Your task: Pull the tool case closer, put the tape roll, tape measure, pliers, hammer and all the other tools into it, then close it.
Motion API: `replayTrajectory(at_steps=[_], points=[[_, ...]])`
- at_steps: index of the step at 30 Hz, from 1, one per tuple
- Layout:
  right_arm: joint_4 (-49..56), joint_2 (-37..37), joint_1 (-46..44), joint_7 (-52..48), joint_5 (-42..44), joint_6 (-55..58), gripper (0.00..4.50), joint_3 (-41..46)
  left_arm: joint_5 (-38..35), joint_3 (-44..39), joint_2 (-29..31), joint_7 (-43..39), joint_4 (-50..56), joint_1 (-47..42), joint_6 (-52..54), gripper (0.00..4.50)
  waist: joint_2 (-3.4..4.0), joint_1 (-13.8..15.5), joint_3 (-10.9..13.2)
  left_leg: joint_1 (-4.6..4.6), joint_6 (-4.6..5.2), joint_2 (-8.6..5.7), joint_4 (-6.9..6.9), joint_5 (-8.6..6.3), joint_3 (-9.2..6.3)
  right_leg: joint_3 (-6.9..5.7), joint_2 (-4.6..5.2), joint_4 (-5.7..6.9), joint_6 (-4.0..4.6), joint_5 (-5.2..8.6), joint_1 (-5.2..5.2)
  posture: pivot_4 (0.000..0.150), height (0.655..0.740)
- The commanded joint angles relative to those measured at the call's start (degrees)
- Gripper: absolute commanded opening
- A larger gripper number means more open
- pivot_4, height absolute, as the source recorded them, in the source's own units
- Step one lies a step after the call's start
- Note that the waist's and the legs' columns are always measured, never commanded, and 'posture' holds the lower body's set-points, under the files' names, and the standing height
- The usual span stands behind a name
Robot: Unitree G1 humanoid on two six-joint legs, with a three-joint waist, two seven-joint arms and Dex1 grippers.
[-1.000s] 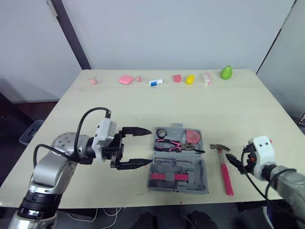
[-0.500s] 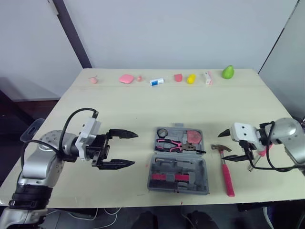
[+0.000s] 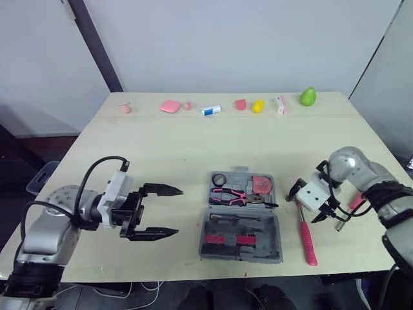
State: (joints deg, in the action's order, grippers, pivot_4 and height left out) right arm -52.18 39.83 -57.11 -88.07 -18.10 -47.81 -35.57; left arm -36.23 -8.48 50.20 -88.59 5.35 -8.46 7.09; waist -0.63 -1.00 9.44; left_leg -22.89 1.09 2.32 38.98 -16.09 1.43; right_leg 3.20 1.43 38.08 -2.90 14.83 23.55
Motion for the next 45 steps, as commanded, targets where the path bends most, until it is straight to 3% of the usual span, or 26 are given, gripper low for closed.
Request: replayTrajectory(at_steps=[1,11,12,14,15,16,18,23,27,30,34,37,45], points=[[-4.75,-1.15,-3.33,3.49,-4.65,-5.09,4.48,-1.38,-0.84,-1.79,0.62,-0.8,2.49,0.7,-0.66,4.5,0.02,-0.05,0.01,0.0,-0.01,0.0,0.01,0.0,0.01,0.0,0.01,0.01,0.0,0.0,0.0,0.15,0.74],[-12.03,-4.6,-7.12,16.2,-17.55,-9.68,4.48,-6.8,-0.5,-2.53,0.0,1.18,4.41,2.55,-0.97,4.5,0.05,-0.83,0.03,0.04,-0.04,-0.01,0.1,0.02,0.01,0.01,0.01,0.18,0.01,0.0,0.0,0.15,0.74],[-12.42,-4.7,-7.69,19.04,-19.95,-10.16,3.96,-7.97,-0.33,-2.63,-0.01,1.36,4.33,2.51,-1.09,4.5,0.05,-0.86,0.03,0.06,-0.03,-0.02,0.17,0.02,0.01,0.01,0.02,0.29,0.01,0.0,0.0,0.15,0.74],[-13.04,-5.18,-8.03,22.51,-22.31,-10.42,3.78,-9.02,-0.03,-2.83,-0.01,1.67,3.98,2.23,-1.37,4.5,0.03,-1.31,0.02,0.06,-0.02,-0.03,0.21,0.02,-0.01,0.0,0.02,0.36,0.01,0.01,0.0,0.15,0.74],[-13.25,-5.3,-8.12,23.41,-22.95,-10.59,3.03,-9.28,0.04,-2.78,-0.06,1.78,3.94,2.09,-1.41,4.5,0.03,-1.34,0.02,0.17,-0.03,-0.06,0.27,0.02,0.0,0.04,0.03,0.59,0.02,0.01,0.0,0.15,0.74],[-13.76,-5.46,-8.33,24.4,-23.63,-10.97,2.87,-9.59,0.07,-2.68,-0.1,1.82,3.95,2.02,-1.46,4.5,0.02,-1.4,0.01,0.19,-0.03,-0.06,0.29,0.02,0.0,0.04,0.03,0.63,0.02,0.01,0.0,0.15,0.74],[-14.39,-5.52,-8.68,25.8,-24.54,-11.91,1.9,-9.88,0.16,-2.12,-0.49,1.95,4.11,1.84,-1.58,4.5,0.01,-1.54,0.01,0.27,-0.05,-0.07,0.35,0.03,0.01,0.09,0.03,0.76,0.05,0.0,-0.02,0.15,0.74],[-14.88,-4.06,-9.93,24.95,-23.5,-15.16,0.06,-8.8,0.2,-1.28,-1.5,2.34,4.43,1.3,-1.67,4.5,0.03,-1.59,0.02,0.46,-0.16,-0.03,0.35,0.13,0.05,0.21,-0.08,0.85,0.15,-0.06,-0.05,0.15,0.74],[-14.38,-1.69,-10.5,20.09,-19.45,-17.86,0.02,-7.07,0.38,-0.69,-1.92,2.44,4.34,0.81,-1.86,4.5,0.09,-1.47,0.07,0.4,-0.17,-0.02,0.3,0.13,0.04,0.23,-0.09,0.84,0.15,-0.06,-0.01,0.15,0.74],[-11.38,1.26,-9.63,12.15,-11.45,-17.78,0.02,-4.37,0.3,-0.25,-2.27,2.44,4.44,-0.08,-1.74,4.5,0.14,-1.33,0.15,0.23,-0.17,-0.02,0.28,0.13,0.02,0.17,-0.06,0.74,0.15,-0.06,0.09,0.15,0.74],[5.62,7.41,-0.9,-2.36,8.7,3.31,0.02,4.69,-0.21,-0.21,-2.58,2.82,5.09,-0.57,-1.19,4.5,0.21,-1.23,0.23,0.12,-0.17,0.02,0.27,0.12,-0.12,0.01,0.01,0.68,0.15,-0.06,0.08,0.15,0.74],[24.98,15.07,9.26,-4.4,20.37,27.75,0.02,10.19,-0.29,0.08,-2.95,2.82,5.22,-0.58,-1.07,4.5,0.25,-1.04,0.25,0.12,-0.16,0.07,0.25,0.12,-0.2,-0.12,0.11,0.74,0.22,-0.02,0.07,0.15,0.74],[60.9,19.47,31.27,16.22,31.2,85.44,0.02,28.26,-0.01,1.89,-4.13,2.33,4.47,-1.87,-0.98,4.5,0.25,-0.8,0.25,0.14,-0.16,-0.05,0.31,0.12,-0.2,-0.14,0.06,0.82,0.23,0.0,0.06,0.15,0.74]])
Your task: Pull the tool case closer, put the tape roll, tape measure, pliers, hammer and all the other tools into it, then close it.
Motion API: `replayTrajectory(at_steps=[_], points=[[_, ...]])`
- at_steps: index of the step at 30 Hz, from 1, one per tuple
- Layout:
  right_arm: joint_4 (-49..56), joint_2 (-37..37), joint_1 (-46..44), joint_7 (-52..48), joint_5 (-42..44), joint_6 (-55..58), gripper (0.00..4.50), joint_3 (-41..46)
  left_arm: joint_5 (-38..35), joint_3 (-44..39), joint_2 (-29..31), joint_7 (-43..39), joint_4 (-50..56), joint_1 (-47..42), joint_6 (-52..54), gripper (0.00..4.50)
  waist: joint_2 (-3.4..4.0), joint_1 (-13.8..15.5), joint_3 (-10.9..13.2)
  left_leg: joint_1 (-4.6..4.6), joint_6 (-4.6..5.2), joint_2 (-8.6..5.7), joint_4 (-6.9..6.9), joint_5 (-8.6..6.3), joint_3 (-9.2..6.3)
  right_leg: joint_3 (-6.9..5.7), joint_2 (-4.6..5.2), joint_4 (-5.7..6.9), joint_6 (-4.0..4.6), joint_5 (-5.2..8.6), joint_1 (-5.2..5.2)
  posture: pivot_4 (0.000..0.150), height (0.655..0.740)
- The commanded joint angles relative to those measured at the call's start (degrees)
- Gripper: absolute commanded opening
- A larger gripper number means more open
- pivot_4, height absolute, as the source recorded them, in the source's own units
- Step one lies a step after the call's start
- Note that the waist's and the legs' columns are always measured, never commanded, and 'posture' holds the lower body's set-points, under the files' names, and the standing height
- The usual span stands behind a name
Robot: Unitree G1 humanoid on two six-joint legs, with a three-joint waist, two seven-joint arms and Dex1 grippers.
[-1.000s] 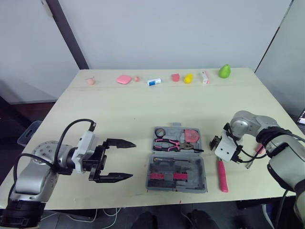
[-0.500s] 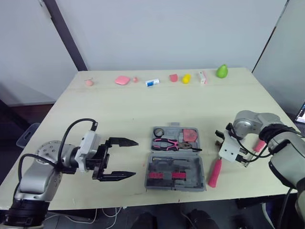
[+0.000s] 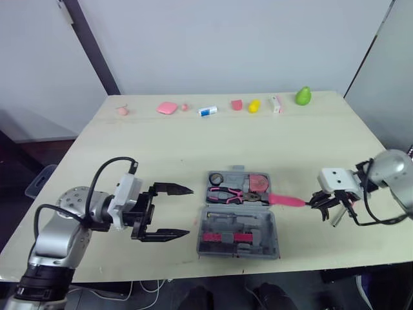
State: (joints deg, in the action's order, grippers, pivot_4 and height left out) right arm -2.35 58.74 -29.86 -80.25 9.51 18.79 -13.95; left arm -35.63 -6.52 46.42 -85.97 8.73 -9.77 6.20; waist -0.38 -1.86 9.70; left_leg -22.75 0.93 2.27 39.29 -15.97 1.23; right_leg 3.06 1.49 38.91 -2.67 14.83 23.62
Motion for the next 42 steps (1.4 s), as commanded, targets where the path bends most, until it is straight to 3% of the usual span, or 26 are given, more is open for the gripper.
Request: replayTrajectory(at_steps=[1,5,8,20,21,22,25,29,33,42], points=[[14.74,0.31,6.17,10.88,4.5,24.73,0.02,8.22,-0.69,0.01,-0.4,-0.32,1.13,-0.63,-0.02,4.5,-0.01,0.07,0.01,-0.02,0.0,0.0,0.0,0.0,-0.01,0.0,-0.01,-0.01,0.0,0.0,0.0,0.15,0.74],[25.63,-5.84,9.66,23.87,6.33,54.9,0.02,14.84,-1.18,0.04,-0.57,-0.43,1.23,-1.22,0.65,4.5,-0.06,0.02,-0.02,-0.06,0.0,0.0,0.01,0.0,-0.03,0.03,-0.08,-0.04,-0.02,0.01,0.01,0.15,0.74],[29.58,-13.92,9.8,31.8,6.36,71.29,0.02,18.77,-1.09,0.46,-0.99,-0.56,1.11,-1.78,0.86,4.5,-0.07,0.0,-0.02,-0.08,-0.01,0.0,-0.01,0.0,-0.03,0.09,-0.13,-0.06,-0.03,0.01,0.03,0.15,0.74],[23.22,-40.94,12.09,65.88,2.06,73.71,0.02,30.67,-2.01,0.53,-1.74,-0.29,2.2,-3.17,2.44,4.5,-0.34,-0.16,-0.14,-0.12,-0.01,0.0,-0.08,0.0,-0.06,0.1,-0.18,-0.13,-0.05,0.02,0.03,0.15,0.74],[23.06,-41.91,11.73,67.38,2.11,73.71,0.88,31.13,-2.03,0.39,-1.65,-0.35,2.19,-3.2,2.52,4.5,-0.34,-0.09,-0.14,-0.11,-0.01,0.0,-0.08,0.0,-0.05,0.11,-0.17,-0.13,-0.05,0.02,0.03,0.15,0.74],[22.92,-42.36,11.47,68.31,2.29,73.71,1.05,31.4,-2.04,0.3,-1.57,-0.34,2.23,-3.22,2.6,4.5,-0.36,-0.08,-0.15,-0.13,-0.01,0.0,-0.07,0.0,-0.05,0.1,-0.16,-0.14,-0.05,0.02,0.03,0.15,0.74],[23.47,-42.67,11.0,69.95,4.25,73.71,2.63,32.12,-1.91,-0.03,-1.29,-0.43,2.12,-3.04,2.61,4.5,-0.36,-0.1,-0.15,-0.12,-0.01,-0.01,-0.07,0.0,-0.03,0.12,-0.16,-0.16,-0.06,0.01,0.02,0.15,0.74],[27.75,-39.65,10.89,68.79,6.51,73.71,4.4,31.36,-1.86,-0.42,-0.95,-0.62,1.87,-2.77,2.47,4.5,-0.34,-0.13,-0.13,-0.12,-0.01,0.0,-0.1,0.0,-0.06,0.09,-0.16,-0.16,-0.05,0.02,0.03,0.15,0.74],[31.83,-35.8,13.09,65.23,8.34,68.2,4.48,29.14,-1.83,-0.43,-0.98,-0.37,2.07,-2.9,2.7,4.5,-0.34,-0.38,-0.13,-0.13,0.0,0.0,-0.16,-0.01,-0.07,0.09,-0.17,-0.22,-0.05,0.02,0.04,0.15,0.74],[28.78,-39.99,26.33,63.86,5.22,39.0,4.48,24.75,-2.08,-0.37,-1.45,-0.19,2.25,-3.61,3.25,4.5,-0.37,-0.49,-0.14,-0.13,0.0,0.09,-0.23,-0.01,-0.04,0.17,-0.3,-0.35,-0.05,0.02,0.03,0.15,0.74]])
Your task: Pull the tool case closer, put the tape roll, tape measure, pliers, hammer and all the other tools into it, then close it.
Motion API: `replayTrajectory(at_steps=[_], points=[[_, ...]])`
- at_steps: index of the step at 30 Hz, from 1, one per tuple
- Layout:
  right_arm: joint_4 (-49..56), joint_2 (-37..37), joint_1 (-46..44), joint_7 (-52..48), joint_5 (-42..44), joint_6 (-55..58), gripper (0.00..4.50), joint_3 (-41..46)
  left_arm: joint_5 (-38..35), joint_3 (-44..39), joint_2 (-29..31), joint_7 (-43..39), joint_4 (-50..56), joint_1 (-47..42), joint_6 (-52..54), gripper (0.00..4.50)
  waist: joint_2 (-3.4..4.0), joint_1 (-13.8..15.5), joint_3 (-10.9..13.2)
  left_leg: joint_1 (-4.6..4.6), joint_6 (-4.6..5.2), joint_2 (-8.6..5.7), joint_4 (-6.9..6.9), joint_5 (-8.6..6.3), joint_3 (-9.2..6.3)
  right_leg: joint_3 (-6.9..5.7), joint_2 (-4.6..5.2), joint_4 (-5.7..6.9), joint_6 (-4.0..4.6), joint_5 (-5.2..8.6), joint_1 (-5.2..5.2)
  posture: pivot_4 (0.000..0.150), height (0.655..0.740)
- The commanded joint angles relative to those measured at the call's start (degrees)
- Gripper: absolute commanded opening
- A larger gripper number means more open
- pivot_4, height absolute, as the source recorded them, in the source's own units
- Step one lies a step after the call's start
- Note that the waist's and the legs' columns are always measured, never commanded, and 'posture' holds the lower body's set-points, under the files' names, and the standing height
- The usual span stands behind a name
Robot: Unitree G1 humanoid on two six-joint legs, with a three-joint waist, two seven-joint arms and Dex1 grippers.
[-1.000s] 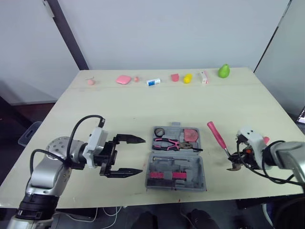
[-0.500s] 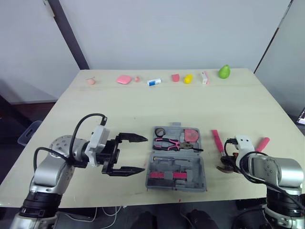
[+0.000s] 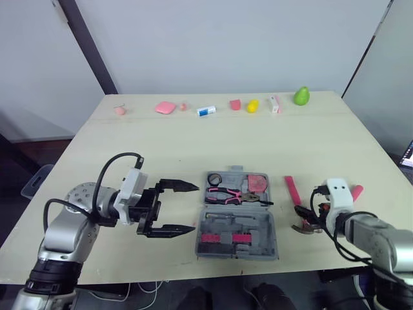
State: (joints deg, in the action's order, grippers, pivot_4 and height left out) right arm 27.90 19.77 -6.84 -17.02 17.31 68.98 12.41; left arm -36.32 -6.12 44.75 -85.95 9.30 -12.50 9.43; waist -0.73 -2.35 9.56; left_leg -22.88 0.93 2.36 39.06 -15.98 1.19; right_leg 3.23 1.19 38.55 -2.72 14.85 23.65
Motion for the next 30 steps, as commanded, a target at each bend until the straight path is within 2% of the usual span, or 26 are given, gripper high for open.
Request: replayTrajectory(at_steps=[1,4,10,13,14,15,18,19,20,21,30], points=[[-2.25,-1.34,4.63,0.69,-3.37,-14.57,4.48,-2.51,-1.41,-0.8,0.25,-0.25,1.64,-0.98,0.07,4.5,-0.03,0.0,-0.01,0.0,0.0,0.0,0.0,0.0,0.0,0.0,0.0,-0.02,0.0,0.0,0.0,0.15,0.74],[-5.19,-2.91,7.93,0.39,-4.99,-23.65,4.48,-4.59,-1.37,-0.84,0.28,-0.46,1.33,-1.36,0.11,4.5,-0.02,0.03,0.0,0.0,0.0,0.0,0.0,0.0,0.02,-0.02,-0.01,-0.01,0.0,0.01,0.0,0.15,0.74],[-12.72,-4.76,10.78,0.72,-7.2,-34.48,4.48,-6.4,-1.02,-0.56,0.19,-1.0,0.25,-2.38,-0.07,4.5,-0.04,-0.01,-0.01,0.03,0.0,0.01,0.0,0.0,0.02,0.03,-0.02,0.0,0.01,0.0,0.0,0.15,0.74],[-15.28,-5.65,10.77,0.53,-6.78,-37.45,3.61,-6.13,-0.84,-0.47,0.16,-1.22,-0.04,-2.72,-0.11,4.5,-0.04,-0.01,-0.01,0.05,0.0,0.01,0.01,0.0,0.02,0.01,-0.02,0.01,0.01,0.0,-0.01,0.15,0.74],[-15.73,-5.91,10.78,0.47,-6.57,-38.04,3.11,-6.01,-0.79,-0.46,0.15,-1.24,-0.1,-2.8,-0.13,4.5,-0.05,-0.03,-0.02,0.05,0.0,0.02,0.01,0.0,0.01,0.02,-0.03,0.01,0.01,0.0,-0.01,0.15,0.74],[-16.18,-6.0,10.87,0.54,-6.69,-38.67,2.82,-6.02,-0.77,-0.46,0.15,-1.24,-0.13,-2.85,-0.15,4.5,-0.06,-0.04,-0.03,0.05,0.0,0.02,0.01,0.0,0.01,0.02,-0.04,0.01,0.01,0.0,-0.01,0.15,0.74],[-17.5,-6.13,11.09,0.75,-7.21,-40.1,1.26,-6.25,-0.66,-0.46,0.1,-1.18,-0.38,-2.99,-0.25,4.5,-0.06,0.03,-0.03,0.06,0.0,0.03,0.01,0.0,0.0,0.01,-0.05,0.02,0.02,0.0,-0.01,0.15,0.74],[-17.94,-6.2,11.09,0.8,-7.27,-40.52,0.61,-6.33,-0.63,-0.46,0.07,-1.15,-0.46,-3.04,-0.27,4.5,-0.06,0.05,-0.03,0.06,0.0,0.03,0.01,0.0,0.01,0.02,-0.05,0.01,0.02,0.0,-0.01,0.15,0.74],[-18.3,-6.27,11.05,0.87,-7.26,-40.87,0.2,-6.4,-0.61,-0.45,0.04,-1.12,-0.51,-3.09,-0.29,4.5,-0.07,0.1,-0.03,0.06,0.0,0.03,0.01,0.0,0.01,0.03,-0.05,0.01,0.02,0.0,-0.02,0.15,0.74],[-18.59,-6.31,11.02,0.95,-7.35,-41.18,0.08,-6.52,-0.59,-0.44,0.02,-1.11,-0.56,-3.12,-0.31,4.5,-0.11,0.12,-0.06,0.06,0.0,0.03,0.02,0.0,0.02,0.05,-0.04,0.01,0.02,0.0,-0.03,0.15,0.74],[-14.84,-4.59,10.32,1.8,-5.85,-39.23,0.08,-3.44,-1.13,-0.88,-0.05,-0.45,-0.1,-2.67,0.36,4.5,-0.14,0.32,-0.08,0.07,0.0,0.03,0.07,0.0,0.02,0.08,-0.04,0.02,0.02,0.0,-0.05,0.15,0.74]])
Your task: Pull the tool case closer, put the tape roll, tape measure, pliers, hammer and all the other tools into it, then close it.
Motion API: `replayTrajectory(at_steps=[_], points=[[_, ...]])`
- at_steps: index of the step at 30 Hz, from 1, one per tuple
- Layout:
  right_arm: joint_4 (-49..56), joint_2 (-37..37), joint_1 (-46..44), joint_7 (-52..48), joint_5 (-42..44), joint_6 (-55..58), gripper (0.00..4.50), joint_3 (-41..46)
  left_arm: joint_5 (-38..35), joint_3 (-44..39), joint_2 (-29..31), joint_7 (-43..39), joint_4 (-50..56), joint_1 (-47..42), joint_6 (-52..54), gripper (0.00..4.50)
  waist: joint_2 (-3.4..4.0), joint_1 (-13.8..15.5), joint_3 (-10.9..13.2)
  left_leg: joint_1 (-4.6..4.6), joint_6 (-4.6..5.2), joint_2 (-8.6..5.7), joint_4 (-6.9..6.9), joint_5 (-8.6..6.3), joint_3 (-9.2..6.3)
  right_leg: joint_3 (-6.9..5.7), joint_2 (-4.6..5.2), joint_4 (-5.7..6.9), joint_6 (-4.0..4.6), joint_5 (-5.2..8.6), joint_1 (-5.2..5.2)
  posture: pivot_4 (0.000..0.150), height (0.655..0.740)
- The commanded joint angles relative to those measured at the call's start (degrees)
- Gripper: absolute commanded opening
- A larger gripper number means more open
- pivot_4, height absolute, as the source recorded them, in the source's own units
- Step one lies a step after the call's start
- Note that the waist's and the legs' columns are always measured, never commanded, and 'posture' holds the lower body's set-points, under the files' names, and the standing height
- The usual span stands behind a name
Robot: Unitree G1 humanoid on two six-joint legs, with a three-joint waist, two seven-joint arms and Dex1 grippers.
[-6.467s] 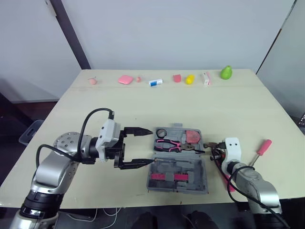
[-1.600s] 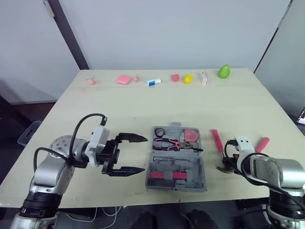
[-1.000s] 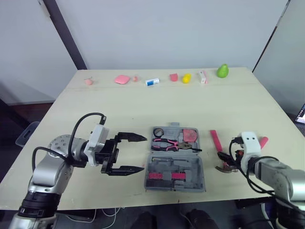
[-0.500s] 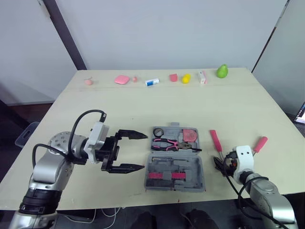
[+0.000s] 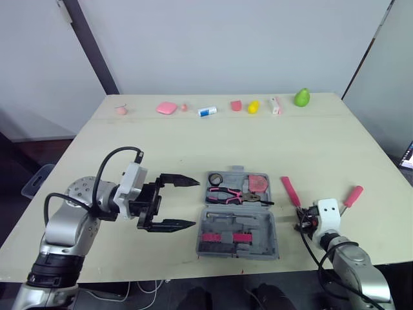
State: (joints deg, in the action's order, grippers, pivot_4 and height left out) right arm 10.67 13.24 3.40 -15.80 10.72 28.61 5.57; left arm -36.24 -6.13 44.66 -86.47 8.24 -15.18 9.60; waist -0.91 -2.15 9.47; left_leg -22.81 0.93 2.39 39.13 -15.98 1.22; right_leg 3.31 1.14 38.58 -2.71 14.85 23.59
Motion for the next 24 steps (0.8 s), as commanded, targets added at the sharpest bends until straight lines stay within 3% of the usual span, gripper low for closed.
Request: replayTrajectory(at_steps=[1,9,15,19,24], points=[[3.67,2.77,0.0,-0.08,1.19,1.33,0.08,3.74,-1.37,-0.93,0.01,0.06,0.95,0.08,0.31,4.5,0.04,0.13,0.02,-0.01,0.0,-0.01,0.0,0.0,0.02,0.03,0.01,0.0,0.0,0.0,0.01,0.15,0.74],[14.21,17.83,-2.1,-14.38,8.34,7.68,0.08,4.07,-0.79,-1.02,-0.33,0.21,-0.48,0.27,-0.18,4.5,0.14,-0.22,0.09,-0.03,0.0,-0.01,-0.02,0.0,0.02,0.08,-0.06,-0.01,-0.01,0.0,0.04,0.15,0.74],[18.95,29.96,-5.72,-28.91,13.7,9.25,0.08,-0.54,1.55,-1.06,0.04,-0.04,-2.68,0.89,-2.98,4.5,0.15,-0.07,0.14,0.0,0.0,0.03,-0.03,0.0,0.0,0.04,-0.13,0.0,0.01,0.01,0.04,0.15,0.74],[19.21,35.53,-10.6,-36.93,11.67,7.55,0.08,-8.63,1.85,-1.0,2.48,-3.73,-4.62,1.36,-3.59,4.5,0.07,0.07,0.18,-0.06,0.0,0.03,-0.02,0.0,-0.01,0.01,-0.11,-0.06,0.0,0.01,0.03,0.15,0.74],[17.05,36.55,-19.63,-38.79,3.87,6.79,0.08,-20.03,3.22,1.06,6.85,-6.02,-7.83,2.78,-8.92,4.5,-0.03,-0.22,0.26,-0.04,0.01,0.05,0.02,0.0,0.02,0.06,-0.1,-0.05,0.01,0.0,0.06,0.15,0.74]])
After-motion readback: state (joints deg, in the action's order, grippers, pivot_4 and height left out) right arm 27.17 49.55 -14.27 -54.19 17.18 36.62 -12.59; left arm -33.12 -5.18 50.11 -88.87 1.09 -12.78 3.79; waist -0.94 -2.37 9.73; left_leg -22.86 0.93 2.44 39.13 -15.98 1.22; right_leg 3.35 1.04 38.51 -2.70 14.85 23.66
